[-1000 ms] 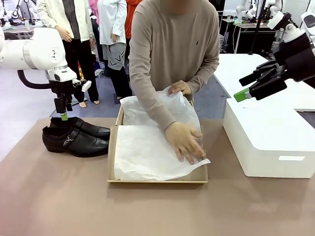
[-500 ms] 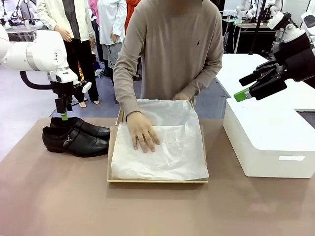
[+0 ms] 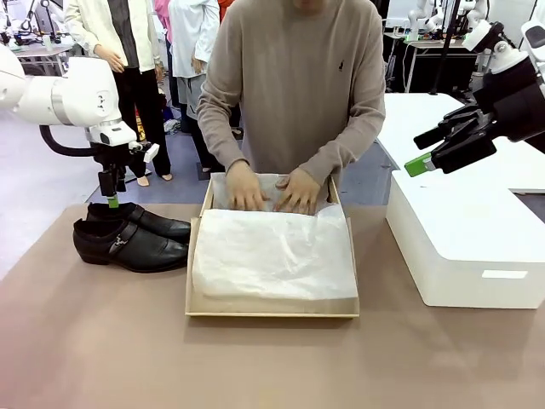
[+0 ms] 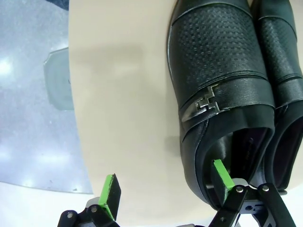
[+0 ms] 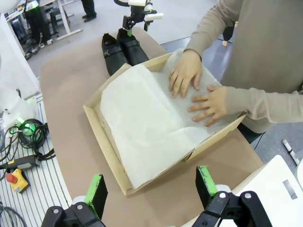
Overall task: Pack the shoes into the box.
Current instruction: Place one shoe of the Shoes into the Shoes Box.
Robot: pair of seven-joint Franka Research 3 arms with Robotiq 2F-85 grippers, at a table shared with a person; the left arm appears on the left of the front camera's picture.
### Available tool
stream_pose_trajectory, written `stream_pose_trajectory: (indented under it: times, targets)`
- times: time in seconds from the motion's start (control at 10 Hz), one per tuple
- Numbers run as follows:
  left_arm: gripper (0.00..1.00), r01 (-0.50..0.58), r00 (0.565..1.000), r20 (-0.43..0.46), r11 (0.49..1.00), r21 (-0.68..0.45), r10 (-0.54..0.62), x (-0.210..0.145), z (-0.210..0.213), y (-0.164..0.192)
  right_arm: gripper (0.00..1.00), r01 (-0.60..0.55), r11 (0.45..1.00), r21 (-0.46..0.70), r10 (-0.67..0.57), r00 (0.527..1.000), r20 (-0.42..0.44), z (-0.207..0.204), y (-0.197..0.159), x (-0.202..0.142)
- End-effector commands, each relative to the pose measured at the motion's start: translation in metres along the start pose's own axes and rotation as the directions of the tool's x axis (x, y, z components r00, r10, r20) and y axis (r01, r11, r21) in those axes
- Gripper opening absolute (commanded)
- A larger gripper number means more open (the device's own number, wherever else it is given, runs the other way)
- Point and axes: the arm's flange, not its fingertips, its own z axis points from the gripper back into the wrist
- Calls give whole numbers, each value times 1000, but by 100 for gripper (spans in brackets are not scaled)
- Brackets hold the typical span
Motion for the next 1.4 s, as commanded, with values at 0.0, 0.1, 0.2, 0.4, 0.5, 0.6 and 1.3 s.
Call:
stream_pose_trajectory:
  times: [0.0,0.1,0.2,0.4,0.5,0.6,1.3]
  targets:
    - [100,-51,999,-1,999,9,51,3,0,5,100,-21,1000,15,21,1000,23,-1,-3,1]
    - [100,-61,998,7,998,17,61,3,-1,6,100,-21,1000,15,21,1000,23,-1,-3,1]
    - [100,-58,998,12,998,25,58,4,0,7,100,-21,1000,15,21,1000,23,-1,-3,1]
    - [100,-37,999,6,999,7,37,4,-2,2,100,-21,1000,15,21,1000,23,-1,-3,1]
    - [100,-37,999,6,999,7,37,4,-2,2,100,-21,1000,15,21,1000,23,-1,-3,1]
    - [100,-37,999,6,999,7,37,4,-2,2,100,-21,1000,15,21,1000,23,-1,-3,1]
    - [100,-34,999,1,999,-32,34,8,-2,-2,100,-21,1000,15,21,1000,23,-1,-3,1]
